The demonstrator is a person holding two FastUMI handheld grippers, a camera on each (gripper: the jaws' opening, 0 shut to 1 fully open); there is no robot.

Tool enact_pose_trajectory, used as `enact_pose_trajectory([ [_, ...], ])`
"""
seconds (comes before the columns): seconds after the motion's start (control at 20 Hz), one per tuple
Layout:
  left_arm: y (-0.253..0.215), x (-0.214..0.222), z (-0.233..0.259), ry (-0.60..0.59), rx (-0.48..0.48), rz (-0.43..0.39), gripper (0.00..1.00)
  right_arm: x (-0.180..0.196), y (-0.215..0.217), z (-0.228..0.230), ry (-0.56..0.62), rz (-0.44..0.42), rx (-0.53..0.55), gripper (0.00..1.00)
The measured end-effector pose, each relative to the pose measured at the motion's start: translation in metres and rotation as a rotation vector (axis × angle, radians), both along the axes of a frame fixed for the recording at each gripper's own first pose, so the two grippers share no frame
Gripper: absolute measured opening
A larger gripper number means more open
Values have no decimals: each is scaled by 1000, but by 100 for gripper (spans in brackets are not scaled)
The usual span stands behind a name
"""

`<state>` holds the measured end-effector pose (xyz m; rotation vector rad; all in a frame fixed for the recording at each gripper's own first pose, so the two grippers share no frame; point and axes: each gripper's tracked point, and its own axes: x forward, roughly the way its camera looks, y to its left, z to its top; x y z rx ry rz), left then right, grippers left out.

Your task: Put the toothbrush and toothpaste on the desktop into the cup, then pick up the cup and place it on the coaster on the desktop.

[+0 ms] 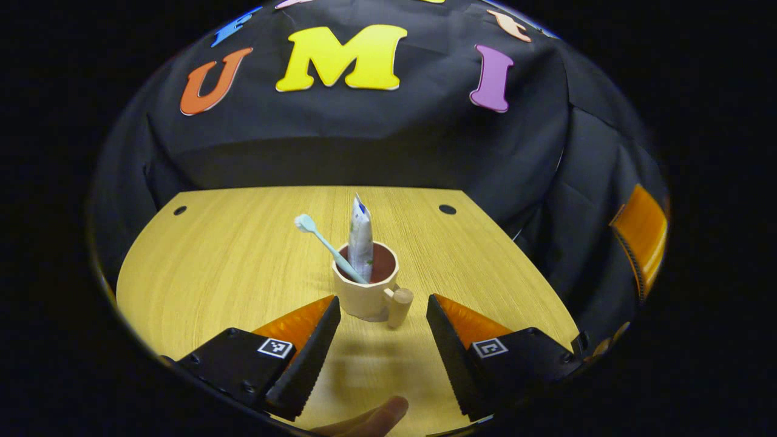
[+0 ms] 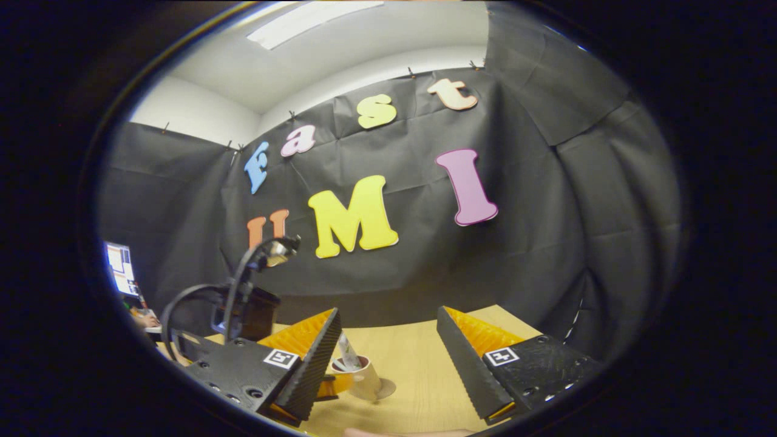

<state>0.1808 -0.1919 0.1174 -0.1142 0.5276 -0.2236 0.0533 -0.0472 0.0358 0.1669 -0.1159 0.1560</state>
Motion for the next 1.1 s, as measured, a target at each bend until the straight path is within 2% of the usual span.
enact_pose_trajectory([
  [0.15, 34, -9, 25, -138, 3, 43, 94, -7, 22, -2, -4, 4, -42, 95],
  [0.2, 49, -13, 39, -187, 2, 67, 98, -9, 28, -3, -5, 5, -57, 95],
  [0.4, 110, -34, 55, -310, -8, 141, 98, -11, 51, -10, -10, 10, -122, 95],
  [0.45, 121, -40, 53, -323, -9, 157, 98, -11, 53, -14, -4, 2, -128, 92],
  [0.5, 133, -41, 50, -334, -14, 168, 98, -9, 55, -19, 6, -7, -129, 95],
  [0.6, 144, -40, 48, -352, -28, 170, 97, -10, 56, -34, 32, -14, -144, 92],
  [0.65, 151, -41, 41, -321, -9, 175, 98, -10, 53, -43, 42, -23, -153, 93],
  [0.75, 161, -37, 49, -360, -7, 199, 98, -10, 37, -56, 46, -74, -134, 94],
  [0.8, 158, -39, 52, -363, -8, 190, 98, -8, 29, -64, 65, -101, -107, 96],
  [0.9, 149, -42, 51, -366, -9, 168, 98, -7, 31, -76, 124, -86, -59, 95],
  [1.1, 150, -44, 55, -383, 11, 163, 98, -4, 35, -75, 137, -110, -114, 95],
])
